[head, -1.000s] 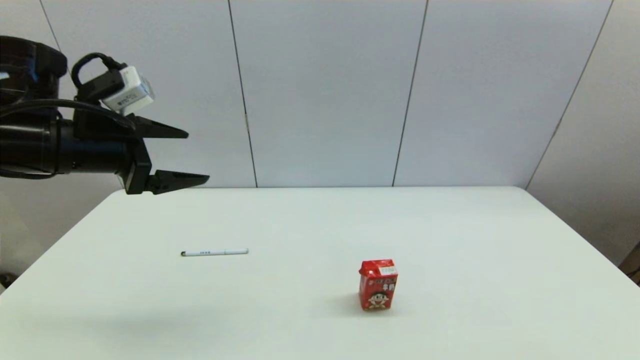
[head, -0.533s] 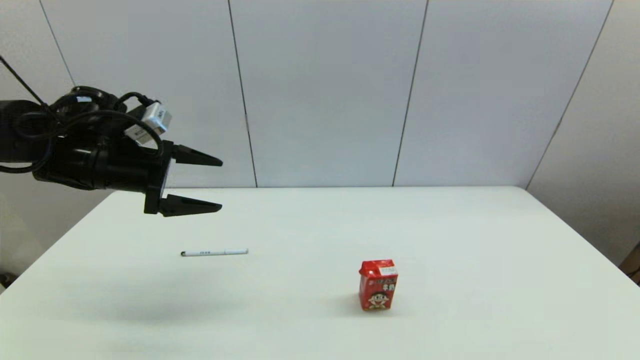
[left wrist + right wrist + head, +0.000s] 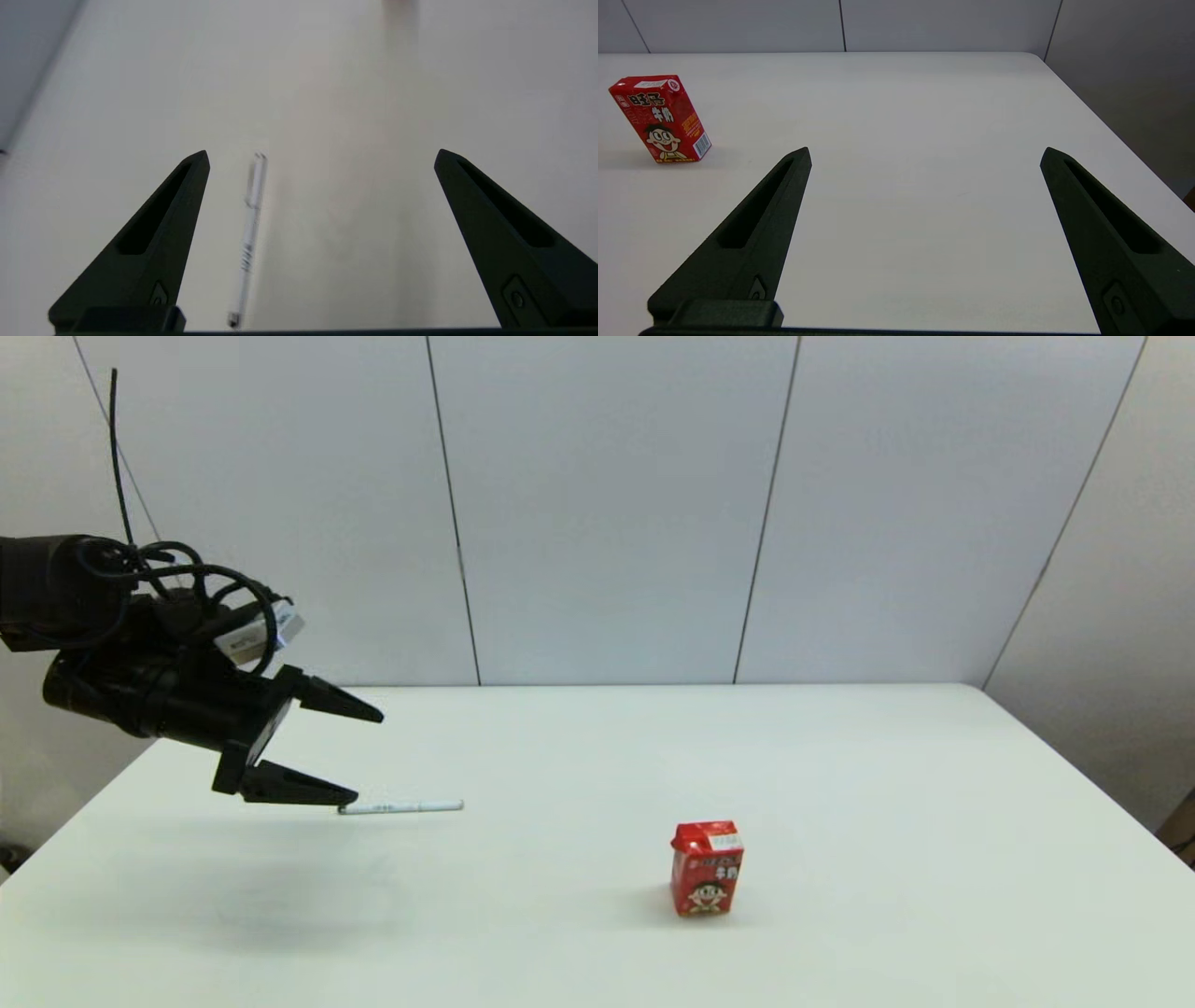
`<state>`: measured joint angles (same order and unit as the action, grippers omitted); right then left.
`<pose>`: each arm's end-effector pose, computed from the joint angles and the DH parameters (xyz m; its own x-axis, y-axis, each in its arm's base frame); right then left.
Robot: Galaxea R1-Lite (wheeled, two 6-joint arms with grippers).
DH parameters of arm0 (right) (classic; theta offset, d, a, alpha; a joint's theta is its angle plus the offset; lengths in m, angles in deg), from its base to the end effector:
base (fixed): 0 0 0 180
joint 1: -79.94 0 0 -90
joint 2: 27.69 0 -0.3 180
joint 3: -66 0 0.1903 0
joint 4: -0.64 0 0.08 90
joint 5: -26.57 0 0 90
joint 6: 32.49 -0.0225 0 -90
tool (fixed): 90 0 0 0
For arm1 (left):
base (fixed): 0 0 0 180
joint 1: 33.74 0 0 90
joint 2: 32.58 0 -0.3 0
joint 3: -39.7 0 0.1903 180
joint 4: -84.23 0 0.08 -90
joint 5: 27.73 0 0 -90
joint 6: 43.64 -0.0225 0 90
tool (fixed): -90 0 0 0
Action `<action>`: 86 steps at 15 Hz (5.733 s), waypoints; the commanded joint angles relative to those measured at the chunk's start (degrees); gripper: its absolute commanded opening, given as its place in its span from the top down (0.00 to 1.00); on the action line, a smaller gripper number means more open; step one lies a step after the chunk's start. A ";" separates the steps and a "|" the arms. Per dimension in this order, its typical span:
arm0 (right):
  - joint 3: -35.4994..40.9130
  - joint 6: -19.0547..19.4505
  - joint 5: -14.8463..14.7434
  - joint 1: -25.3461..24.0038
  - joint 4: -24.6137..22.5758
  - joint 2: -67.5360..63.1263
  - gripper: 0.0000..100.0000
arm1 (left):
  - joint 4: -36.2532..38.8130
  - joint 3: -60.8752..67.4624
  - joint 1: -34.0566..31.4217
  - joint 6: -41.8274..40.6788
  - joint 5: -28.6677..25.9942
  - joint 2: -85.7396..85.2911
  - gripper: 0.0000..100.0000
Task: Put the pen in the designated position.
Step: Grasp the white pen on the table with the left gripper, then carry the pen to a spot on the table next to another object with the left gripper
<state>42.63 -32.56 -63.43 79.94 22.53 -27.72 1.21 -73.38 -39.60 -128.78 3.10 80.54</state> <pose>-0.0228 0.0000 0.0781 0.9997 0.0000 0.0253 0.0000 1.0000 0.0012 0.3195 0.0134 0.1849 0.1493 -0.8479 -0.5087 0.9882 0.1451 0.0482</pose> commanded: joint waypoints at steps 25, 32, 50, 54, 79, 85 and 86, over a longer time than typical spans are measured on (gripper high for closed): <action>0.70 -0.01 0.00 0.00 -0.02 0.02 0.00 | 18.16 4.46 -0.90 -0.20 8.64 15.64 0.00; 0.70 -0.01 0.00 0.00 -0.02 0.02 0.00 | 18.25 5.07 -0.82 -0.20 8.55 15.64 0.00; 0.70 -0.01 0.00 0.00 -0.02 0.02 0.00 | 18.08 4.81 -0.55 -0.03 8.37 15.73 1.00; 0.70 -0.01 0.00 0.00 -0.02 0.02 0.00 | 17.90 4.90 -0.55 0.06 8.37 15.38 1.00; 0.70 -0.01 0.00 0.00 -0.02 0.02 0.00 | 16.58 0.33 15.53 12.72 7.23 2.46 1.00; 0.70 -0.01 0.00 0.00 -0.02 0.02 0.00 | 16.85 -10.05 24.06 18.08 7.93 7.56 1.00; 0.70 -0.01 0.00 0.00 -0.02 0.02 0.00 | 16.85 -11.80 25.64 18.96 8.02 8.79 1.00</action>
<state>42.63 -32.59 -63.46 79.94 22.53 -27.72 18.23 -81.52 -17.06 -110.68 11.26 86.16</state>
